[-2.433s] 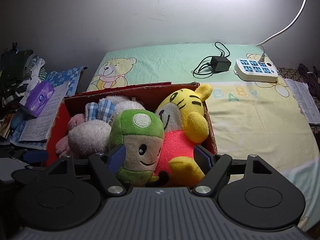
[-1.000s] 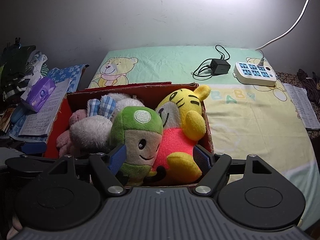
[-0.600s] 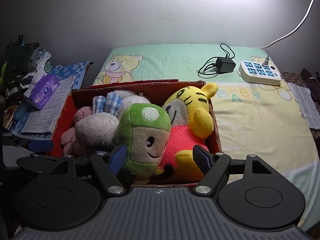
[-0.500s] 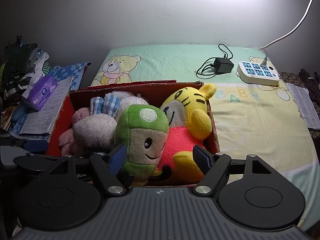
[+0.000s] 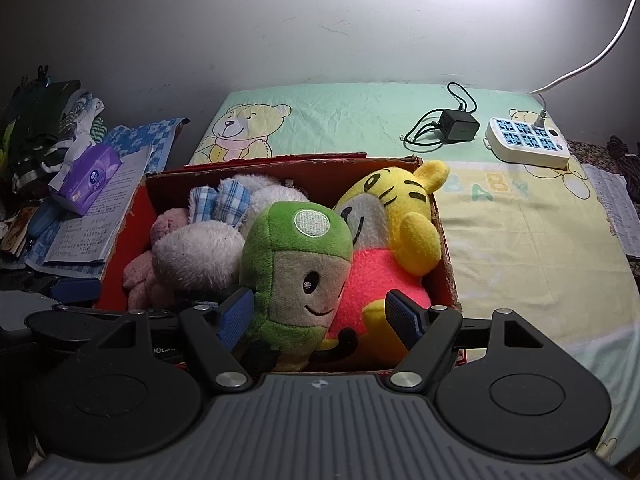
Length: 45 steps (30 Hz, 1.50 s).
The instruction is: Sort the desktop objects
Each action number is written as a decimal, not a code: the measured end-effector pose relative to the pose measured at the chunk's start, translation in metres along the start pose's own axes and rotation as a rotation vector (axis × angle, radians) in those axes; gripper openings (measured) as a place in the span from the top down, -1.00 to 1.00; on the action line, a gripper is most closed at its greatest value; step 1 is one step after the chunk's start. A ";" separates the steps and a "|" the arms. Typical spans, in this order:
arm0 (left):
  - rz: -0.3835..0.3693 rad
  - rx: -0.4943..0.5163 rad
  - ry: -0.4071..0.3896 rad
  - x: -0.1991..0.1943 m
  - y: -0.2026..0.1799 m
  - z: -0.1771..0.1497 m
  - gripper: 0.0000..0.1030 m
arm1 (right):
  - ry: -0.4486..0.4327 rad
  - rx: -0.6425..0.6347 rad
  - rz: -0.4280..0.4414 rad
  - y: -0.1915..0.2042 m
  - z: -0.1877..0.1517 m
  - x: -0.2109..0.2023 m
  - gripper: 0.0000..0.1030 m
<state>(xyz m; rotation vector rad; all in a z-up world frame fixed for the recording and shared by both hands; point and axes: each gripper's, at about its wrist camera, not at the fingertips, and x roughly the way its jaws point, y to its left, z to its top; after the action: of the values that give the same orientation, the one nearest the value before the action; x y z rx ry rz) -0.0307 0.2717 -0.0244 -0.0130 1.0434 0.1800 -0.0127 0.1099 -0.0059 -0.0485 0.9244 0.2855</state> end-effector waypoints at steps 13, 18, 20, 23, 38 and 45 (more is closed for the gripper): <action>0.004 -0.030 -0.016 -0.002 0.007 -0.001 -0.70 | -0.003 -0.020 0.006 0.005 0.003 0.000 -0.46; 0.009 -0.018 -0.010 0.001 0.006 -0.001 -0.70 | -0.003 -0.021 0.012 0.006 0.004 0.000 -0.46; 0.013 -0.012 -0.010 0.001 0.005 -0.001 -0.70 | -0.003 -0.023 0.013 0.006 0.004 0.001 -0.46; 0.013 -0.010 -0.011 0.000 0.004 -0.001 -0.70 | 0.002 -0.018 0.014 0.005 0.004 0.001 -0.46; 0.011 -0.011 -0.014 0.000 0.003 -0.001 -0.70 | 0.007 -0.014 0.017 0.005 0.002 0.004 -0.46; 0.009 -0.005 -0.010 0.000 0.001 0.000 -0.70 | 0.004 -0.008 0.020 0.002 0.002 0.004 -0.46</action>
<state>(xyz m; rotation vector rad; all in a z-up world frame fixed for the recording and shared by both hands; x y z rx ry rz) -0.0309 0.2729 -0.0247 -0.0118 1.0328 0.1908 -0.0098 0.1133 -0.0080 -0.0476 0.9284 0.3075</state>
